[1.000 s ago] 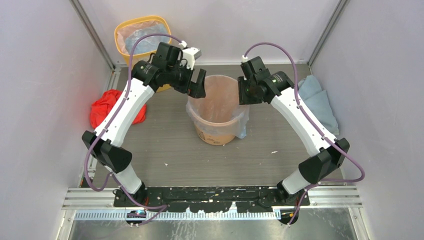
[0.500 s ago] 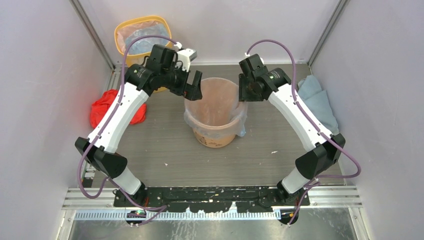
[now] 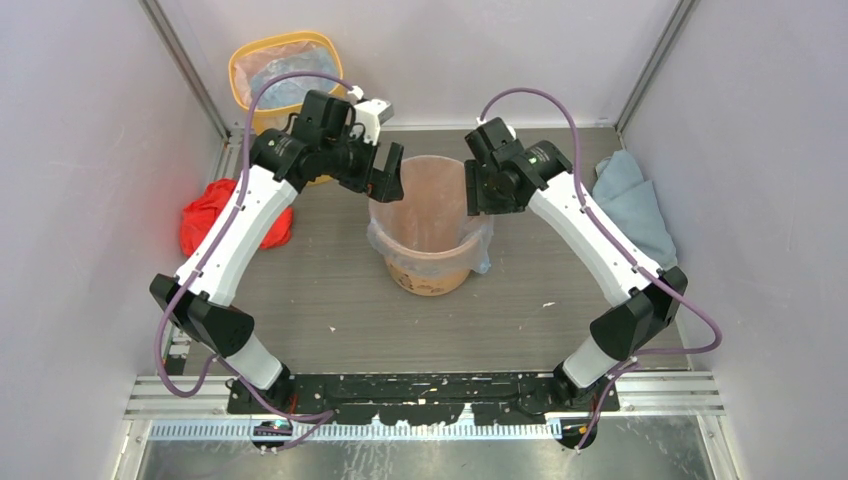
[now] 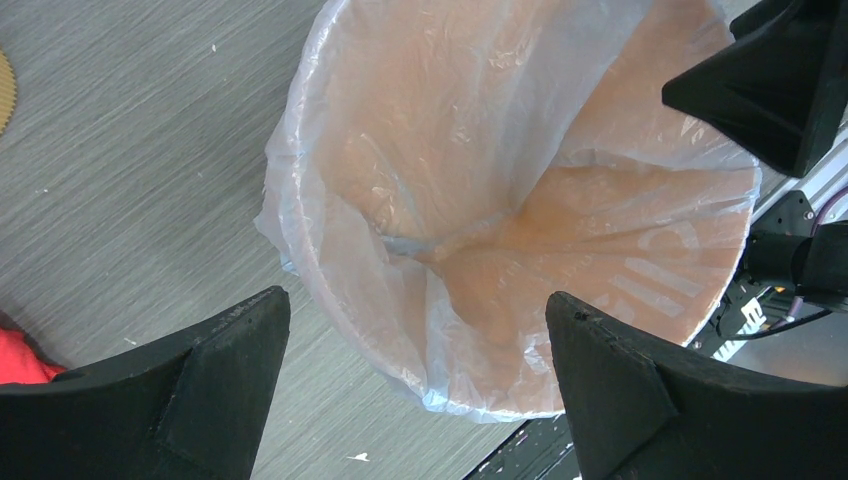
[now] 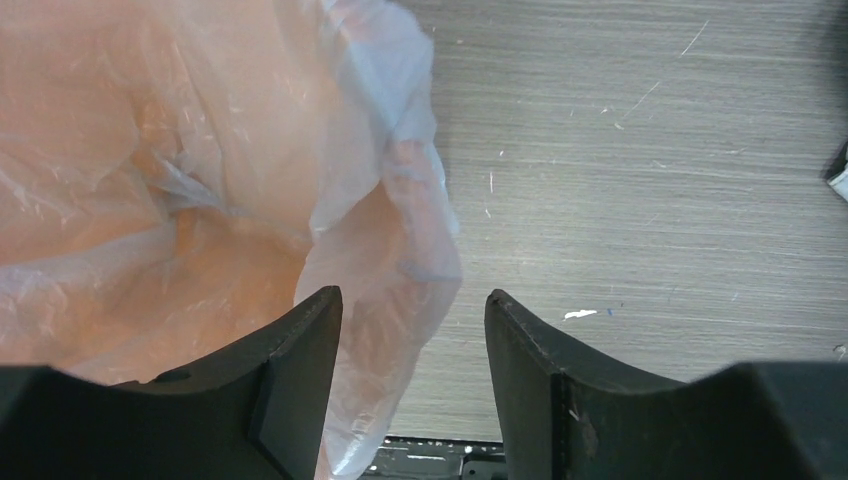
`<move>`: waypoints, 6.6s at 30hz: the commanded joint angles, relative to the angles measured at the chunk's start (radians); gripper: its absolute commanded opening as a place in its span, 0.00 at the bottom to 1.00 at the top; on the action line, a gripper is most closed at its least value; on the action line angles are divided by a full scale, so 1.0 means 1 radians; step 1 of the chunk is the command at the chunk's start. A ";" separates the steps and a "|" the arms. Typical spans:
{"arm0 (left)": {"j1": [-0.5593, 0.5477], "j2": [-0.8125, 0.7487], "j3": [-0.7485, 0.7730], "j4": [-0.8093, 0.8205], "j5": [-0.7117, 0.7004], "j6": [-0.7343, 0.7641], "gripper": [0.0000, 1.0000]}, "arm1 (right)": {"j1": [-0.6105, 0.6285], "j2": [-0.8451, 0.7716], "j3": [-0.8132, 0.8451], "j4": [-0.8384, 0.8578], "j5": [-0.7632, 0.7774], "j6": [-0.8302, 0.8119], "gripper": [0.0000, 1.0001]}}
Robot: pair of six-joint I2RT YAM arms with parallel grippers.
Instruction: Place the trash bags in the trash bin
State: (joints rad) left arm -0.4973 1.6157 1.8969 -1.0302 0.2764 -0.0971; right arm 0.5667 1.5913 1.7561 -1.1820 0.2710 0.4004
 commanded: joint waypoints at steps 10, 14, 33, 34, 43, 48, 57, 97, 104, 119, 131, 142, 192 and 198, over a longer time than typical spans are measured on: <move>0.005 -0.050 -0.020 0.025 0.004 0.002 1.00 | 0.025 0.007 -0.071 0.051 0.045 0.035 0.17; 0.006 -0.053 -0.028 0.028 0.003 0.001 1.00 | 0.024 0.033 -0.024 0.036 0.066 0.009 0.01; 0.029 -0.034 -0.053 0.054 0.000 0.012 1.00 | 0.056 -0.081 -0.079 -0.025 0.028 0.047 0.69; 0.036 -0.019 -0.042 0.056 -0.001 0.015 1.00 | 0.060 -0.088 -0.087 -0.023 0.027 0.053 0.65; 0.057 0.078 -0.018 0.075 0.116 0.018 0.99 | 0.065 -0.062 -0.105 0.007 0.020 0.065 0.26; 0.057 0.077 -0.067 0.094 0.110 0.003 0.98 | 0.064 -0.013 -0.072 0.009 0.068 0.015 0.09; 0.057 0.007 -0.096 0.094 0.109 -0.009 0.98 | 0.057 0.065 0.065 0.003 0.133 -0.063 0.47; 0.057 -0.026 -0.066 0.036 0.087 -0.009 0.98 | 0.053 0.075 0.039 0.101 0.189 -0.165 0.69; 0.057 -0.020 -0.058 0.034 0.081 -0.010 0.98 | 0.058 0.025 0.090 -0.030 0.118 -0.082 0.81; 0.057 -0.013 -0.074 0.056 0.061 -0.031 0.98 | 0.124 -0.034 -0.047 -0.050 0.081 0.065 0.63; 0.061 -0.044 -0.093 0.050 0.046 -0.027 0.98 | 0.087 0.072 0.018 -0.034 0.108 0.016 0.21; 0.063 -0.054 -0.094 0.051 0.050 -0.033 0.98 | -0.040 0.123 0.125 0.061 0.078 -0.206 0.26; 0.071 0.013 -0.076 0.086 0.071 -0.029 0.97 | 0.037 0.036 0.059 -0.046 0.073 -0.038 0.83; 0.071 0.012 -0.072 0.081 0.075 -0.050 0.97 | 0.069 -0.040 -0.004 -0.077 0.030 0.042 0.76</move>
State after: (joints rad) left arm -0.4316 1.6711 1.8194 -0.9771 0.3408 -0.1307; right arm 0.6098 1.6421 1.7657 -1.2285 0.3210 0.3733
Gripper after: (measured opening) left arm 0.969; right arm 0.782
